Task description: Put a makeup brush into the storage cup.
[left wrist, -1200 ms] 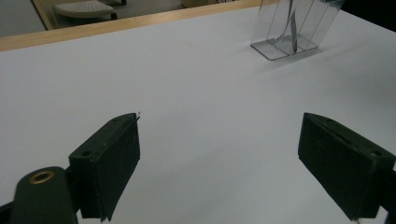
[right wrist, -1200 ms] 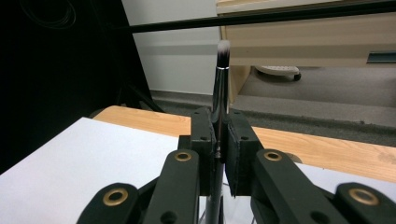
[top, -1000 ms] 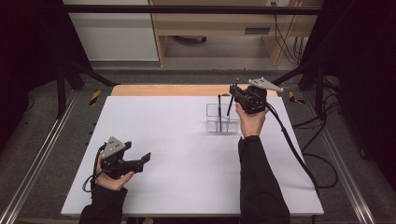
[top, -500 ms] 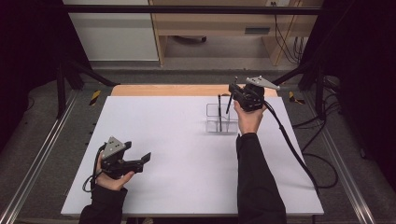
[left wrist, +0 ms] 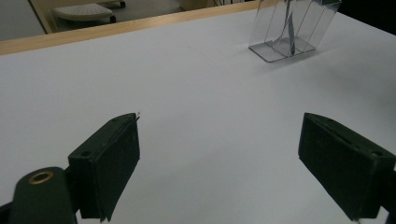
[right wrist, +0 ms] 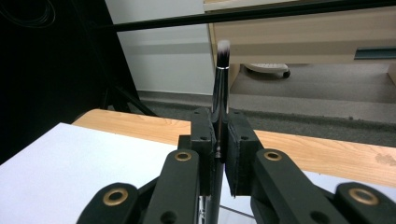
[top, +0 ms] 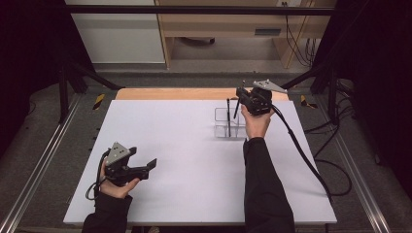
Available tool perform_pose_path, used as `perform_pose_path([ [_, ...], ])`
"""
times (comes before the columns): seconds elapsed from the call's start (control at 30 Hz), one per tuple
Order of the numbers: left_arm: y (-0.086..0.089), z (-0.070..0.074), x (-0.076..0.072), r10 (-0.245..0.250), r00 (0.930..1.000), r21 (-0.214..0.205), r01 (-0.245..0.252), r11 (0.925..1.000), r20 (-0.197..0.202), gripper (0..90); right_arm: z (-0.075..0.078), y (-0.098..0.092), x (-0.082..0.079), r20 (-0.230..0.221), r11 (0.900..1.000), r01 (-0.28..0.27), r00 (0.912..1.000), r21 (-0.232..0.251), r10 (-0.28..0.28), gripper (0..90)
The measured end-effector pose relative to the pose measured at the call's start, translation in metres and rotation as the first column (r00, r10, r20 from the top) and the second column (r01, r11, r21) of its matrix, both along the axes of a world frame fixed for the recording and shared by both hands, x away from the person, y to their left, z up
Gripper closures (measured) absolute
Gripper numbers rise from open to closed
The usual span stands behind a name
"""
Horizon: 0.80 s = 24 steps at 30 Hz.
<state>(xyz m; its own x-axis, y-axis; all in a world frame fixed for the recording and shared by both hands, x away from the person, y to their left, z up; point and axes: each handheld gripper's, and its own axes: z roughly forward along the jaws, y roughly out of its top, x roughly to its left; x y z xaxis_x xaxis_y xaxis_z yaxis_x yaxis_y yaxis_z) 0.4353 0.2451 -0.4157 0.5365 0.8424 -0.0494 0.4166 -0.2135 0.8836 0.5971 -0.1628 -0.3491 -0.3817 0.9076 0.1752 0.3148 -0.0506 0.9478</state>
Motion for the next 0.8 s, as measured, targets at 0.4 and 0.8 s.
perform_pose_path([
  [0.4, 0.0, 0.001, -0.001, 0.0, 1.0, -0.002, 0.0, 1.0, 0.003, 12.0, -0.009, 0.006, 0.002, -0.021, 0.9999, -0.003, 0.9998, -0.016, 0.003, 83.7],
  [0.8, 0.0, 0.001, -0.001, 0.0, 1.0, -0.001, 0.0, 1.0, 0.004, 12.1, -0.024, 0.003, 0.001, -0.05, 0.9999, -0.004, 0.9987, -0.013, 0.003, 83.7],
])
